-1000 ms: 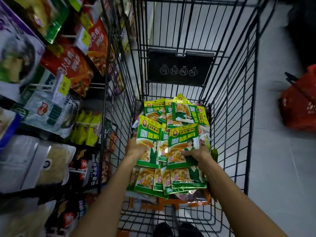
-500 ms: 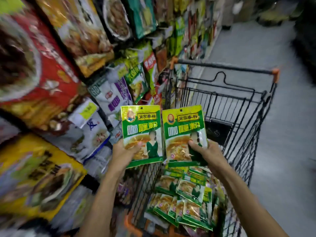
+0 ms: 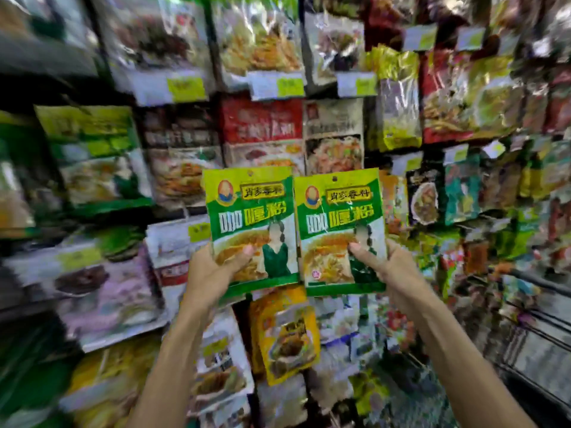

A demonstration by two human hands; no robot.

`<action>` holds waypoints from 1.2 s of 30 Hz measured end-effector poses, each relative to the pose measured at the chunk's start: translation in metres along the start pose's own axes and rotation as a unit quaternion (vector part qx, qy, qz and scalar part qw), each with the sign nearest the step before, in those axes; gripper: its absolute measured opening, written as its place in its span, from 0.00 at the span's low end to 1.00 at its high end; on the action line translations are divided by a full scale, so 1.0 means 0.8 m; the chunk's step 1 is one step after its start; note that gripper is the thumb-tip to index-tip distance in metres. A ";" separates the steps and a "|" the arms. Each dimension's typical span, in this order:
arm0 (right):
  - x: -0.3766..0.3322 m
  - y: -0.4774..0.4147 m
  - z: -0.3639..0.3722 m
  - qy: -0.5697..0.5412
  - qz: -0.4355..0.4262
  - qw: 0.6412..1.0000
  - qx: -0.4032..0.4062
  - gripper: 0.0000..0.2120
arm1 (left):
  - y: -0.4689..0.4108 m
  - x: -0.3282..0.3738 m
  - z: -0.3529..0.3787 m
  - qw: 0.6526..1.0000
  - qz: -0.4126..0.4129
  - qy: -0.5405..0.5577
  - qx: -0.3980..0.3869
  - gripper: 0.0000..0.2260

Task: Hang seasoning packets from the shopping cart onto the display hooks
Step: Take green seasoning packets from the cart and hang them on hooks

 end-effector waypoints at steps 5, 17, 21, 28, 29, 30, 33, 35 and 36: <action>-0.066 0.003 0.145 -0.023 -0.066 0.992 -0.110 0.25 | -0.005 0.079 -0.138 0.994 0.054 -0.057 0.075 0.08; -0.131 0.021 0.434 -0.082 -0.098 0.962 -0.240 0.07 | 0.000 0.162 -0.406 0.970 0.083 -0.135 0.185 0.09; -0.146 0.000 0.451 -0.094 -0.087 0.968 -0.214 0.11 | -0.018 0.159 -0.433 0.971 0.078 -0.129 0.185 0.09; -0.166 -0.029 0.456 -0.102 -0.059 0.973 -0.199 0.10 | -0.045 0.154 -0.419 0.975 0.096 -0.093 0.176 0.09; -0.168 -0.031 0.458 -0.100 -0.058 0.973 -0.200 0.11 | -0.046 0.155 -0.416 0.975 0.100 -0.089 0.175 0.09; -0.170 -0.032 0.460 -0.098 -0.059 0.972 -0.204 0.10 | -0.047 0.155 -0.413 0.975 0.104 -0.086 0.175 0.09; -0.169 -0.033 0.466 -0.081 -0.061 0.970 -0.221 0.09 | -0.049 0.159 -0.406 0.974 0.116 -0.081 0.176 0.10; -0.167 -0.033 0.467 -0.079 -0.063 0.968 -0.228 0.08 | -0.049 0.161 -0.403 0.974 0.122 -0.084 0.169 0.10; -0.167 -0.033 0.467 -0.083 -0.063 0.967 -0.231 0.07 | -0.049 0.162 -0.401 0.975 0.124 -0.085 0.166 0.10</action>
Point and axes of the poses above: each hand's wrist, its own y-axis away from the middle knuckle, its own z-axis out of the palm, x = y × z, the point moved 8 cm from there along -y, towards the middle knuckle, and after that the axes turned 6 degrees about z, right-handed, at the moved point
